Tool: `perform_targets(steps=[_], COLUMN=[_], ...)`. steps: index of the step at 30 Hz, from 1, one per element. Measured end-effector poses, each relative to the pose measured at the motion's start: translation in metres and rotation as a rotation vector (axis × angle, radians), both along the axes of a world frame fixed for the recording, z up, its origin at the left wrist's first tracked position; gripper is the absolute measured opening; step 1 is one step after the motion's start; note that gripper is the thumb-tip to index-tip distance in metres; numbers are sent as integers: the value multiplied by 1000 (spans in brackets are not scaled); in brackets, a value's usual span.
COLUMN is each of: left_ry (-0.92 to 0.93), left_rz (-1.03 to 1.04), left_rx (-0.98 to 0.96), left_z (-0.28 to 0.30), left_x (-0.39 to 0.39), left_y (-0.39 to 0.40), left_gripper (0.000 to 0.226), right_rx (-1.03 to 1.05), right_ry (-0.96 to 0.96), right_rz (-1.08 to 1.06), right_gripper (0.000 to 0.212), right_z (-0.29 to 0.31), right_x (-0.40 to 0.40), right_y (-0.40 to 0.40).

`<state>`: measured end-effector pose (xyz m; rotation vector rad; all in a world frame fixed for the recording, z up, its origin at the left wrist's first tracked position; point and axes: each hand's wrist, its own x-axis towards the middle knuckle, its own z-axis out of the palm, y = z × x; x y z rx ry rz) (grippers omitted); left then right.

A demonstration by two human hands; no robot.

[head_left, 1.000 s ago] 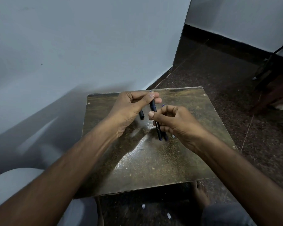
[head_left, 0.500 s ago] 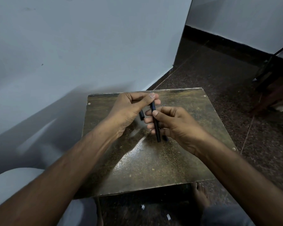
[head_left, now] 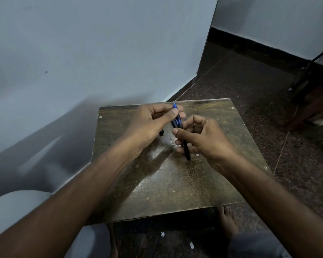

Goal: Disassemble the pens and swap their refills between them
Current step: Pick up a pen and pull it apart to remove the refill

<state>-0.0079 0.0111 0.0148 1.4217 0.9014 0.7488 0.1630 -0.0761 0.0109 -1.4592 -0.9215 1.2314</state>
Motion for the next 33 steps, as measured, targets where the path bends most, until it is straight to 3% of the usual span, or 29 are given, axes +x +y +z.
perform_targets(steps=[5,10,12,16,25,28,33], left_ry=[-54,-67,51,479,751,695,344], left_rz=[189,405,377,39,34,52,137], left_rx=[-19,-43,31,75,249,246,156], left_z=[-2,5,6,-1,-9,-10,-3], left_x=[-2,-17,-26,-28,-6,-8,-18], left_y=[12,29,29,4,-18,-16,0], left_gripper=[15,21,14,26,31,28,31], right_rx=[-16,-28,-29,-4,-5,-9,-10], right_ry=[-116,-210,-217,-244,-276,-281,-256], right_rz=[94,121,82,-2,7,16,27], right_gripper=[24,14,13,14,15,15,16], right_z=[-7,-8,-5,1,-3,-1,-1], right_x=[-5,-1,4,15,10,11,5], right_y=[-4,-7,-6,-2,-3,-3,-3])
